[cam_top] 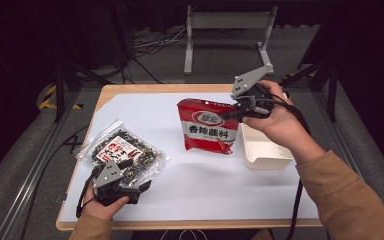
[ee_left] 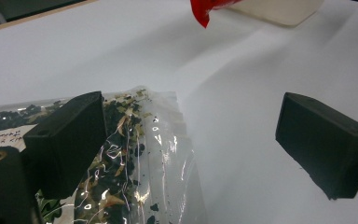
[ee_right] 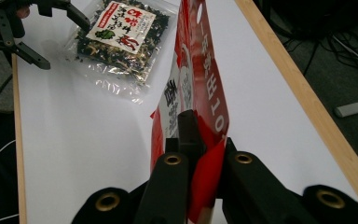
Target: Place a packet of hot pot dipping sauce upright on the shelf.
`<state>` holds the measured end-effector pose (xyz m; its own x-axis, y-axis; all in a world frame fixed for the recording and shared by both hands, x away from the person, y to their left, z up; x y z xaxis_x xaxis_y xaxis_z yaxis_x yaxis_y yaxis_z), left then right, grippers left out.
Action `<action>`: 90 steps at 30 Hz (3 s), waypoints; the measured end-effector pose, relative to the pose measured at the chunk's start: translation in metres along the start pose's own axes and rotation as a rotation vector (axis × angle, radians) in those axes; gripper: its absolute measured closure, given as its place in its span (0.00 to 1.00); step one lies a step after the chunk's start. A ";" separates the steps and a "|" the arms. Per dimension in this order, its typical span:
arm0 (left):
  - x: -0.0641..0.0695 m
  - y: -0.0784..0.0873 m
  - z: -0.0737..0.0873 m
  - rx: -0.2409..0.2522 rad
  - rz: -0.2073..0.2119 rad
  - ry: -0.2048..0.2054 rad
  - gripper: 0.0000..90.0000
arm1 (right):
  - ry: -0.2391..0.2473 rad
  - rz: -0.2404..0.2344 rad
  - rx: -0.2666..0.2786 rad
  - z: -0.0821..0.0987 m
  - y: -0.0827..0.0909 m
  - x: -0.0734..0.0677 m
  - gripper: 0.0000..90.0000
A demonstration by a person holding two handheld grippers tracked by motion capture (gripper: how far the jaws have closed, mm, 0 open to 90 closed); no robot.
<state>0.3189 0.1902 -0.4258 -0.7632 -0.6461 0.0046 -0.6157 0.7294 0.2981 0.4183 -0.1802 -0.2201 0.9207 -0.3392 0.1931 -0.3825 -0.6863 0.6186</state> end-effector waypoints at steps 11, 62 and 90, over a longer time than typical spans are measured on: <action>-0.002 -0.003 -0.001 -0.013 0.006 0.013 0.11 | 0.022 0.069 -0.001 0.008 0.026 0.008 0.99; -0.004 0.005 0.002 0.000 -0.031 0.029 0.11 | 0.026 0.238 0.130 0.077 0.100 0.114 0.99; -0.005 0.004 0.003 -0.005 -0.033 0.032 0.11 | 0.042 0.210 0.074 0.103 0.075 0.130 0.99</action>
<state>0.3196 0.1969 -0.4280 -0.7357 -0.6768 0.0257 -0.6393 0.7065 0.3037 0.5008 -0.3422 -0.2270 0.8222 -0.4532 0.3444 -0.5692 -0.6492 0.5046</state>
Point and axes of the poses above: each handheld gripper's, and its own axes: y roughly backward along the jaws, z roughly out of its underside, x roughly to its right, the point moved 1 cm from there along -y, roughly forward along the jaws, and after that the axes turned 9 degrees about x, right-handed, at the moved point
